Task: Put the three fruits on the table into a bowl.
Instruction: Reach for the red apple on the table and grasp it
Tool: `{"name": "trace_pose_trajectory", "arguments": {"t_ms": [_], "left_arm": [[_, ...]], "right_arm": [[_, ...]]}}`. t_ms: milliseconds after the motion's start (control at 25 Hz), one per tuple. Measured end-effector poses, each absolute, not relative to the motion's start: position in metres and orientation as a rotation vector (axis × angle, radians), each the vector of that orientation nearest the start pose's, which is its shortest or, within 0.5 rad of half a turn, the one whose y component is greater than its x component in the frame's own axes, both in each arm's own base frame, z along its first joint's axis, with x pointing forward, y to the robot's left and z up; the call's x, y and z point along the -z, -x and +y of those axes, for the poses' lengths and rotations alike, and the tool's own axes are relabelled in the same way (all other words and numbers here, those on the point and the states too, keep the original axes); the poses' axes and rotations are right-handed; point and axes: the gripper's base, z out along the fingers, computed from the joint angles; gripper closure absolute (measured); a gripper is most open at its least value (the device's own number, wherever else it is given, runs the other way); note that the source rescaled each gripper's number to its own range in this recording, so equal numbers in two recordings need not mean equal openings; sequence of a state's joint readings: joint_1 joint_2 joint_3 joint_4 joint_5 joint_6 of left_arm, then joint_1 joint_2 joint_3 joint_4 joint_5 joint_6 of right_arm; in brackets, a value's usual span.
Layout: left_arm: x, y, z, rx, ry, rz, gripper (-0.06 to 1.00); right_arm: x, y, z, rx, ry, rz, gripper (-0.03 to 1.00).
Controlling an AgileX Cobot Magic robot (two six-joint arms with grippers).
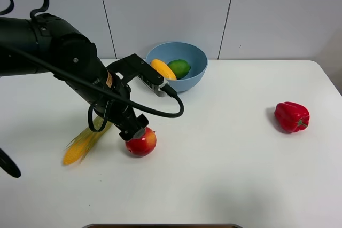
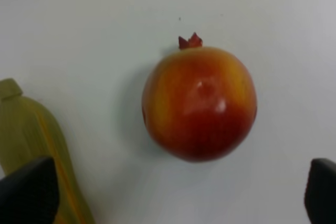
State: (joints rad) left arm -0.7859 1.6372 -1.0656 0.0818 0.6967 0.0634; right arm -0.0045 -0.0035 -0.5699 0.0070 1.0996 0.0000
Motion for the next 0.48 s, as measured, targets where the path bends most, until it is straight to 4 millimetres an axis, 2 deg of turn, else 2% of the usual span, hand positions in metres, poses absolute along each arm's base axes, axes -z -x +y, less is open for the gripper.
{"name": "trace_pose_trajectory", "arguments": {"t_ms": [480], "left_arm": [[-0.18,-0.244,-0.238,0.095,-1.228,2.521,0.02]], "right_arm": [[-0.293,0.016,0.001,-0.005,-0.004,2.01,0.06]]}}
